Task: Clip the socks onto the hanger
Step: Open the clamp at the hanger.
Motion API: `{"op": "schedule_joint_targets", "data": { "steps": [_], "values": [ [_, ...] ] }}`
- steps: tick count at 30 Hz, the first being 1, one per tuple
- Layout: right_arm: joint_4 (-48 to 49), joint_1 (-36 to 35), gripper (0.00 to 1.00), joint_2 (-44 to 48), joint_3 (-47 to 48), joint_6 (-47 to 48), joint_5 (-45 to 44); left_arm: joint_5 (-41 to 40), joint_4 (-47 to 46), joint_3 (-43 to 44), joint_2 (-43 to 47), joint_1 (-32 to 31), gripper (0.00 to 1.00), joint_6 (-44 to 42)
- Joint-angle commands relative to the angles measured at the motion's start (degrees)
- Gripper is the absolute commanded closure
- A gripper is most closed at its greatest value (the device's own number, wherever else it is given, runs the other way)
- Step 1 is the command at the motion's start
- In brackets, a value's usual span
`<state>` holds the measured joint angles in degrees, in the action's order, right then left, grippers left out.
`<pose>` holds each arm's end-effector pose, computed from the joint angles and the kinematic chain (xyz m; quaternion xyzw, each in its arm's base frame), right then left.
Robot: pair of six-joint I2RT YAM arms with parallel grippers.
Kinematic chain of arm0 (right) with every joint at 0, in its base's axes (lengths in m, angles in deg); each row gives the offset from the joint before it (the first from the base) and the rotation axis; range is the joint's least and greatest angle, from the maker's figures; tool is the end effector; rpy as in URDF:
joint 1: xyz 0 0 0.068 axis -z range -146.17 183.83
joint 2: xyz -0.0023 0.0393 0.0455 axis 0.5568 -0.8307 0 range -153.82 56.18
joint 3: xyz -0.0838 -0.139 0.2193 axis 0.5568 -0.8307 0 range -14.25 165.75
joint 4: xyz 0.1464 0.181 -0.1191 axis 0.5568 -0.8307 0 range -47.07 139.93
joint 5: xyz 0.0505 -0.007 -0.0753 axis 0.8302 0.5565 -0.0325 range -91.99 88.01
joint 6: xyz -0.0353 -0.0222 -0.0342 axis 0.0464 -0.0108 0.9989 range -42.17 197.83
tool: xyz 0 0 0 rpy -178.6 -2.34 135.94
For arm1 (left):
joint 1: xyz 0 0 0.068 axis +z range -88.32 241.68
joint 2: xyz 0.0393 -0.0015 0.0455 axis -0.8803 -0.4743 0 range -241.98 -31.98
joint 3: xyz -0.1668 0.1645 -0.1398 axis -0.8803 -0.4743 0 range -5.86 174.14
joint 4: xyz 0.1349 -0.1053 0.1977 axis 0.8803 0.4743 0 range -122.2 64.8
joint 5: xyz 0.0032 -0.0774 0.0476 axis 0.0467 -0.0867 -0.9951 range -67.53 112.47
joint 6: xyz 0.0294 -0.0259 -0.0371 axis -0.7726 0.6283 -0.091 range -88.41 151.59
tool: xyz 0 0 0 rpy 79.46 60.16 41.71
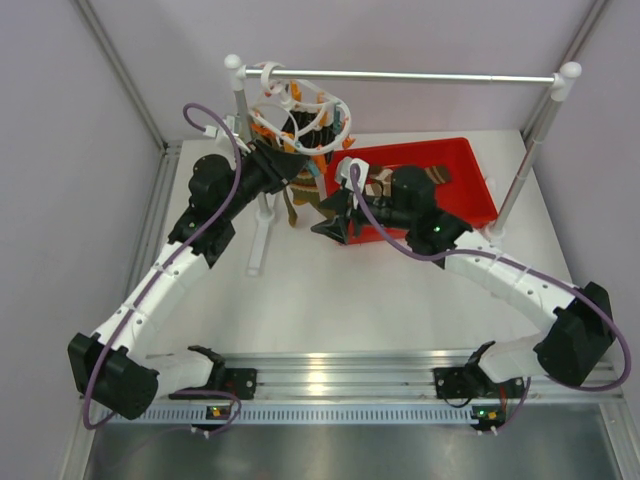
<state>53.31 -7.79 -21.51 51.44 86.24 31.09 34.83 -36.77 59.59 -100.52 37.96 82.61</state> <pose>0.2251 0.2260 0.3635 -0.4756 0.5802 0.3855 0.5372 0.2533 -0.1197 0.4087 -0.0888 0.6924 -0.4920 0.5203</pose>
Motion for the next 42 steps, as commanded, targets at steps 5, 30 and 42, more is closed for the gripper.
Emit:
{"op": "schedule_joint_targets", "data": {
  "steps": [5, 30, 42],
  "values": [
    [10.4, -1.88, 0.44, 2.1, 3.74, -1.11, -6.87, -0.67, -2.54, 0.73, 0.24, 0.26, 1.0, -1.02],
    [19.74, -1.97, 0.51, -3.78, 7.52, 4.6, -15.41, 0.3, -3.33, 0.29, 0.51, 0.26, 1.0, -0.58],
    [18.6, -1.79, 0.59, -6.68, 8.14, 5.22, -16.47, 1.0, -4.03, 0.12, 0.86, 0.26, 1.0, -0.84]
  ]
}}
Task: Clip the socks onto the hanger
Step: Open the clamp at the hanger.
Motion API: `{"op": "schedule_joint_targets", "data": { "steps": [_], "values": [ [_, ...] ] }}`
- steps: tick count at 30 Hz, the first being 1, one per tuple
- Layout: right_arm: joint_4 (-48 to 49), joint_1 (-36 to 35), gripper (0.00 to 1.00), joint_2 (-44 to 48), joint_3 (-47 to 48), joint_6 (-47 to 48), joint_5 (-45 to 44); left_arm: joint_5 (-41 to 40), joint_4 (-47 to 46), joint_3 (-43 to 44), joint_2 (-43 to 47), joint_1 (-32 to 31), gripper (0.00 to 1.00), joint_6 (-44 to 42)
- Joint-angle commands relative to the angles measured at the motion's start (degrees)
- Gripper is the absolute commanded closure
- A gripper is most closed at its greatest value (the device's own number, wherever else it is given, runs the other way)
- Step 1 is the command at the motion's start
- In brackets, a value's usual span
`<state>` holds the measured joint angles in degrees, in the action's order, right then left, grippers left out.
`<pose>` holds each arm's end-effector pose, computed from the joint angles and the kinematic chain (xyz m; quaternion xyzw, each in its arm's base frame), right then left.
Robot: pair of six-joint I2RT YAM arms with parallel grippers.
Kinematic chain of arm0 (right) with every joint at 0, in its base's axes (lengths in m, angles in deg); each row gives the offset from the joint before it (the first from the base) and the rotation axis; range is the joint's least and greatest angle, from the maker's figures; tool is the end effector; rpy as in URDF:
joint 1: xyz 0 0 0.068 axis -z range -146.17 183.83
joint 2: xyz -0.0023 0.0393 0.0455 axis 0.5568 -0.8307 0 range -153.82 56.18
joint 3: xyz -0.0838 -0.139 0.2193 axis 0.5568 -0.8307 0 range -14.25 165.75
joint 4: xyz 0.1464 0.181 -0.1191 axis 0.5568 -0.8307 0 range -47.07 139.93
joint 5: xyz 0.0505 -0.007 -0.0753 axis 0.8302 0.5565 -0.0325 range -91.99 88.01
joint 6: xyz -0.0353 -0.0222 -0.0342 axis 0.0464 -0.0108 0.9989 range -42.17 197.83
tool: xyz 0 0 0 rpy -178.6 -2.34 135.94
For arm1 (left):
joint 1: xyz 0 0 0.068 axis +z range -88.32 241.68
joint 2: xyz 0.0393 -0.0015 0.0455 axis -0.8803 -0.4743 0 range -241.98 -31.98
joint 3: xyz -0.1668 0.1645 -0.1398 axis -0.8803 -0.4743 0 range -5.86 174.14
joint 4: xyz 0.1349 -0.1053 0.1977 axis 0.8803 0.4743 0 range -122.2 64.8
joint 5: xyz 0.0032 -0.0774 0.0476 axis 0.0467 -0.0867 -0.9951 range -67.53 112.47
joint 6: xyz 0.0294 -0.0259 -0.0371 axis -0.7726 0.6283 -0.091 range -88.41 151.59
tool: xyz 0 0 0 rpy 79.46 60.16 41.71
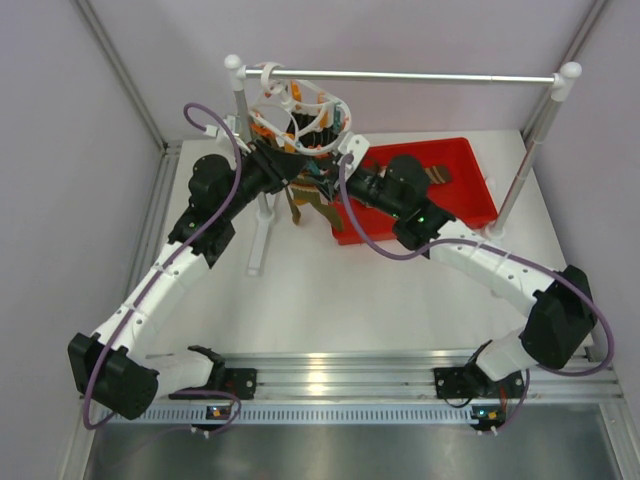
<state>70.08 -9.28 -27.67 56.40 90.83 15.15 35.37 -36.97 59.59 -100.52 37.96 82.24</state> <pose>0.2491 0.2476 0.3914 -0.4068 0.5260 0.2878 0.6892 0.2531 -0.1199 0.4091 -0.0828 0.6919 -0.4933 0.5207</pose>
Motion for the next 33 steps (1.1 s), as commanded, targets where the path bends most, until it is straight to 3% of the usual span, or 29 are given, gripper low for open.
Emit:
{"op": "schedule_joint_targets", "data": {
  "steps": [1, 3, 7, 8, 9, 12, 18, 33],
  "values": [
    [1.57, -0.22, 0.61, -0.69, 3.26, 0.89, -0.54, 0.54, -3.92, 0.12, 0.77, 0.26, 1.0, -0.47],
    [1.31, -0.13, 0.67, -0.96, 3.79, 1.07, -0.71, 1.15, -4.1, 0.12, 0.68, 0.26, 1.0, -0.64],
    [1.22, 0.05, 0.93, -1.4, 4.49, 1.25, -1.76, 1.07, -4.54, -0.32, 1.03, 0.26, 1.0, -1.17],
    [1.13, 0.13, 0.98, -1.4, 4.67, 1.07, -1.77, 0.72, -4.89, -0.93, 1.21, 0.26, 0.95, -1.95],
    [1.13, 0.13, 1.0, -1.4, 4.76, 1.07, -1.68, 0.46, -6.37, -1.46, 1.64, 0.26, 0.84, -2.4],
    [1.13, 0.31, 1.0, -1.14, 4.67, 0.19, -0.63, -1.04, -9.36, -3.05, 2.0, 0.26, 0.68, -3.63],
    [1.13, 0.14, 1.0, -0.87, 4.23, -0.16, 1.4, -2.01, -14.19, -4.02, 1.21, 0.26, 0.52, -2.67],
    [1.92, 0.22, 1.0, 0.53, 1.6, -0.95, 2.45, -5.7, -15.79, -2.43, -0.46, 0.87, 0.49, 1.73]
  ]
}}
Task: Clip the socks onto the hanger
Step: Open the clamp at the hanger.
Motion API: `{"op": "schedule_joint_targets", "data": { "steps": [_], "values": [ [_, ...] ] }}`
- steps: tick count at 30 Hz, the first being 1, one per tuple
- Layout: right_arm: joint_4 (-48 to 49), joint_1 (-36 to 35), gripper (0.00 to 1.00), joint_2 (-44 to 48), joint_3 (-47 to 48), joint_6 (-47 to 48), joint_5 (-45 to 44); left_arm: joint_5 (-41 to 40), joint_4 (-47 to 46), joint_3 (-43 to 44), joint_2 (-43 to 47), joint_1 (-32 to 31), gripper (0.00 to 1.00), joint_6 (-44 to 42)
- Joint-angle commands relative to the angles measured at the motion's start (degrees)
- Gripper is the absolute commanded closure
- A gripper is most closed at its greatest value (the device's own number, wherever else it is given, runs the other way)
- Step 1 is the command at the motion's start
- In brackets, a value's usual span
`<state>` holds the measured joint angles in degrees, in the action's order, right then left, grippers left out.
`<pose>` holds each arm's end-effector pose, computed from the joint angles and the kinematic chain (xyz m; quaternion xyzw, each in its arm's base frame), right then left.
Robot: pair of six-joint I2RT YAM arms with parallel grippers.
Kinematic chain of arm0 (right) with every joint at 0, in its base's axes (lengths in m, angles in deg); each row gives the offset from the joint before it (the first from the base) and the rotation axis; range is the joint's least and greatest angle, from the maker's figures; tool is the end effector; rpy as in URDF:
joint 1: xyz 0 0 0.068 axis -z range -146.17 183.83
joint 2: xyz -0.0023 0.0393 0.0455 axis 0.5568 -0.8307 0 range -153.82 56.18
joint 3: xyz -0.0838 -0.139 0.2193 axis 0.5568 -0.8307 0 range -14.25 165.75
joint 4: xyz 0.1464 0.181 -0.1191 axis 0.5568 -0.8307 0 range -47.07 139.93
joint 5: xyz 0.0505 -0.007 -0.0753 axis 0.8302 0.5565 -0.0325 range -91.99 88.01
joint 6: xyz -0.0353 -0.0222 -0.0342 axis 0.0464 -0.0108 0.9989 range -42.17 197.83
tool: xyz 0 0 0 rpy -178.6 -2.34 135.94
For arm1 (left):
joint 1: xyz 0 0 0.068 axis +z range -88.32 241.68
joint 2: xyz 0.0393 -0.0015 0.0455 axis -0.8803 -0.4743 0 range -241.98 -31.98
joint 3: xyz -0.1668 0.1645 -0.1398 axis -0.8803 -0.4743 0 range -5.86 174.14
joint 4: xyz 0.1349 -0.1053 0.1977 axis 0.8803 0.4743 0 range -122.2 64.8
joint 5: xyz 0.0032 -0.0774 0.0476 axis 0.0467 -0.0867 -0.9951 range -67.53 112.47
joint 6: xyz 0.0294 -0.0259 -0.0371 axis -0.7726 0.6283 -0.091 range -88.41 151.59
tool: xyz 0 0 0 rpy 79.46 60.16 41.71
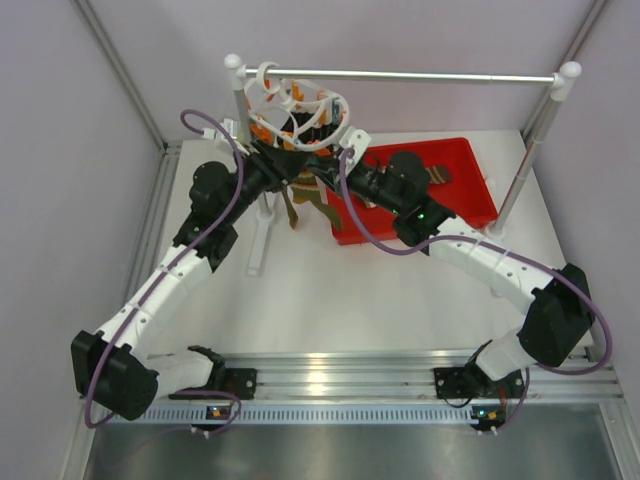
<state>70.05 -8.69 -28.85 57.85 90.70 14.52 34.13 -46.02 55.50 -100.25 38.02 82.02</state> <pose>0.2559 0.2484 0.3936 -0.3996 0.5295 0.2818 0.6932 0.2543 -0.1193 0.4019 -0.0787 0.6594 -0.5024 0.5537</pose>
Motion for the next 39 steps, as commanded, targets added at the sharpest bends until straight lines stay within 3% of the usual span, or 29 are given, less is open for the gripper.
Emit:
{"op": "schedule_joint_targets", "data": {
  "steps": [1, 8, 15, 18, 22, 23, 25, 26, 29, 34, 37, 39],
  "values": [
    [2.2, -0.28, 1.0, 1.63, 0.06, -0.82, 3.09, -4.63, -6.74, 1.74, -0.81, 0.81, 0.49, 2.82],
    [2.29, -0.37, 1.0, 1.19, 0.24, -1.61, 2.82, -5.42, -8.93, 1.66, -0.81, 1.42, 0.49, 5.9],
    [2.38, -0.46, 1.0, 0.84, 0.06, -2.14, 3.44, -5.25, -11.4, 0.95, -1.16, 1.78, 0.58, 7.75],
    [2.2, -0.46, 1.0, 0.75, 0.06, -2.32, 3.88, -4.89, -11.49, 1.04, -1.51, 1.78, 0.69, 8.1],
    [1.59, -0.54, 1.0, 0.66, 0.15, -2.14, 4.23, -4.19, -11.05, 0.86, -1.6, 1.78, 0.92, 7.92],
    [1.24, -0.46, 0.95, 0.66, 0.33, -1.97, 4.4, -4.19, -10.53, 0.86, -1.6, 1.78, 1.0, 8.01],
    [-0.16, -0.54, 0.77, 0.66, 0.59, -1.97, 4.41, -4.1, -9.82, 0.69, -1.6, 1.78, 1.0, 7.75],
    [-0.6, -0.54, 0.6, 1.09, 0.5, -2.05, 4.41, -4.02, -9.3, 0.6, -1.6, 1.78, 1.0, 7.84],
    [-2.89, -0.02, 0.42, 2.41, -0.46, -1.88, 3.88, -3.84, -8.5, 0.6, -1.78, 1.78, 1.0, 7.75],
    [-7.46, 2.35, 0.27, 5.05, -3.1, -2.49, 3.44, -3.57, -8.24, 0.6, -2.22, 1.78, 1.0, 7.22],
    [-9.92, 5.77, 0.05, 6.63, -5.11, -3.54, 5.98, -3.31, -8.06, 0.69, -2.48, 1.78, 1.0, 7.22],
    [-9.4, 8.85, 0.0, 7.86, -8.1, -3.99, 6.87, -2.96, -7.97, 0.69, -2.57, 1.69, 1.0, 7.13]
  ]
}}
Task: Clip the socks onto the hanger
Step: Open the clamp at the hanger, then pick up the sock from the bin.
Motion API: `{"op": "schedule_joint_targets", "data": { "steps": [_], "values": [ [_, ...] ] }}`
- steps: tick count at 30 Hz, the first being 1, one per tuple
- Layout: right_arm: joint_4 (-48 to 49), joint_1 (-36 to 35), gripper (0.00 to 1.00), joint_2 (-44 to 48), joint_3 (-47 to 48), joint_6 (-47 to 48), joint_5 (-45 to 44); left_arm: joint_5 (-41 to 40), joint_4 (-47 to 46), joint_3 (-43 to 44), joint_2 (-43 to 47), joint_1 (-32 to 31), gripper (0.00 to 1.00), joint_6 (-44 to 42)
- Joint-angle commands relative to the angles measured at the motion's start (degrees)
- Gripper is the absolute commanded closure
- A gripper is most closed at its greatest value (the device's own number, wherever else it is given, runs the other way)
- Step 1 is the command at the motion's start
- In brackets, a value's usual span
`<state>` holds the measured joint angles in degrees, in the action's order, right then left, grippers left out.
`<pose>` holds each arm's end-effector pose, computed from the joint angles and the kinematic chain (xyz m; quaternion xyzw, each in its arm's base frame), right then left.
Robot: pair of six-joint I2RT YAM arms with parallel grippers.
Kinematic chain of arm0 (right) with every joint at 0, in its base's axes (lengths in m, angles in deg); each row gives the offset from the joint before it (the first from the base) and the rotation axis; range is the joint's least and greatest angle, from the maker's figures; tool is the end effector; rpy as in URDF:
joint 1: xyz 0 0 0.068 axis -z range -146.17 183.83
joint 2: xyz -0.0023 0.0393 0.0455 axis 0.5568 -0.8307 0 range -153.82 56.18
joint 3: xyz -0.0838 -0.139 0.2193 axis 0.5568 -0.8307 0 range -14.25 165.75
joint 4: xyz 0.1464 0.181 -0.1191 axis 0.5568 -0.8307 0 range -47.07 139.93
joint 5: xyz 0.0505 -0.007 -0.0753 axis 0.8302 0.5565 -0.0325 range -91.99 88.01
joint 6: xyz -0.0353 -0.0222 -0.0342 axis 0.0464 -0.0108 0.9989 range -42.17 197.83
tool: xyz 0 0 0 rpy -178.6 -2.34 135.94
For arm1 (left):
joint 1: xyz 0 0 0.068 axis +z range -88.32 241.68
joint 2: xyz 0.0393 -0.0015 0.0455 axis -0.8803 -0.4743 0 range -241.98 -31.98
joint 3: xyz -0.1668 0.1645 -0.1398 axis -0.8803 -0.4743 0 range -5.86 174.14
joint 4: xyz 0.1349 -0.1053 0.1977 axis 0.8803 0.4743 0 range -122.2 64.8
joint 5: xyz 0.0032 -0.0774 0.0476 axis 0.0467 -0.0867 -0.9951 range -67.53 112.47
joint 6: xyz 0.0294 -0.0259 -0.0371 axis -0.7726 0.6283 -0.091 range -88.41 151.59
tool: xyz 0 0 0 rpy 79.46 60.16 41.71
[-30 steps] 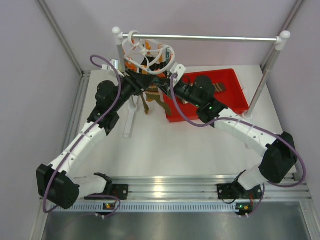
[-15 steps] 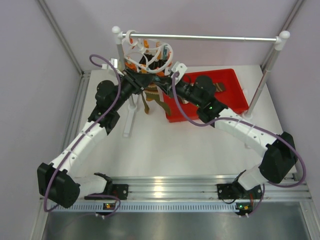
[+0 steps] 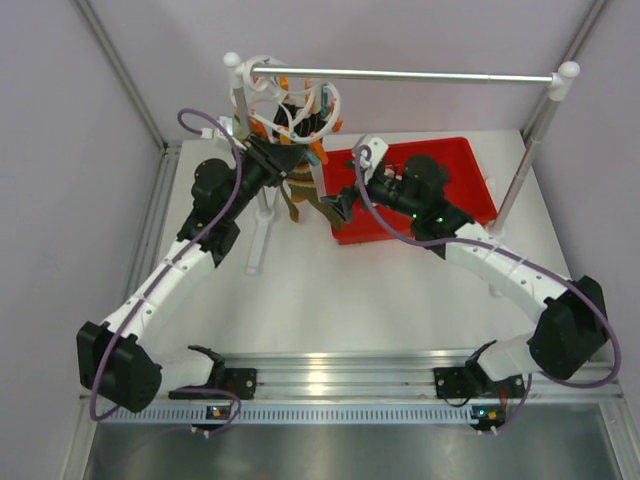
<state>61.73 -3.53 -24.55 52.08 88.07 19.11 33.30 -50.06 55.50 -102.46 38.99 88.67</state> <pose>0.2599 0.2145 0.3663 -0.4026 0.5992 0.2880 0.6292 0.2658 -0.1184 0.3993 -0.1232 0.6404 -0.5317 0.5404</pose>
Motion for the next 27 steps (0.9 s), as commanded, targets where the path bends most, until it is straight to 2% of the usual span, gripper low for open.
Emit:
{"op": "schedule_joint_targets", "data": {
  "steps": [1, 6, 11, 12, 13, 16, 22, 27],
  "values": [
    [-1.5, 5.09, 0.0, 4.0, -3.12, -1.01, 1.75, -1.87, -3.93, 0.86, -0.54, 0.73, 1.0, 0.31],
    [-2.65, 11.34, 0.0, 4.0, -8.39, 0.74, 3.85, -1.07, -3.58, 1.48, -0.98, 0.73, 1.0, -0.83],
    [-3.0, 18.02, 0.0, -0.47, -9.99, 4.34, 5.17, -0.72, -3.49, 1.39, -1.15, 0.73, 1.0, -1.09],
    [-3.52, 18.99, 0.01, -1.87, -8.51, 5.22, 7.61, -0.72, -3.4, 1.3, -1.15, 0.73, 1.0, -1.18],
    [-5.97, 20.04, 0.07, -5.02, -7.27, 8.27, 8.94, -0.81, -3.31, 1.22, -1.24, 0.73, 1.0, -1.18],
    [-11.25, 20.49, 0.17, -13.45, 0.63, 12.08, 7.82, -0.46, -3.14, 1.04, -1.33, 0.73, 1.0, -1.18],
    [-11.0, 23.12, 0.27, -25.68, 12.24, 4.81, 2.64, -0.55, -2.96, 1.21, -1.77, 0.73, 1.0, -1.36],
    [-11.62, 25.67, 0.31, -31.41, 17.34, -1.43, -7.37, -0.63, -2.79, 1.04, -2.21, 0.73, 1.0, -1.18]
  ]
}}
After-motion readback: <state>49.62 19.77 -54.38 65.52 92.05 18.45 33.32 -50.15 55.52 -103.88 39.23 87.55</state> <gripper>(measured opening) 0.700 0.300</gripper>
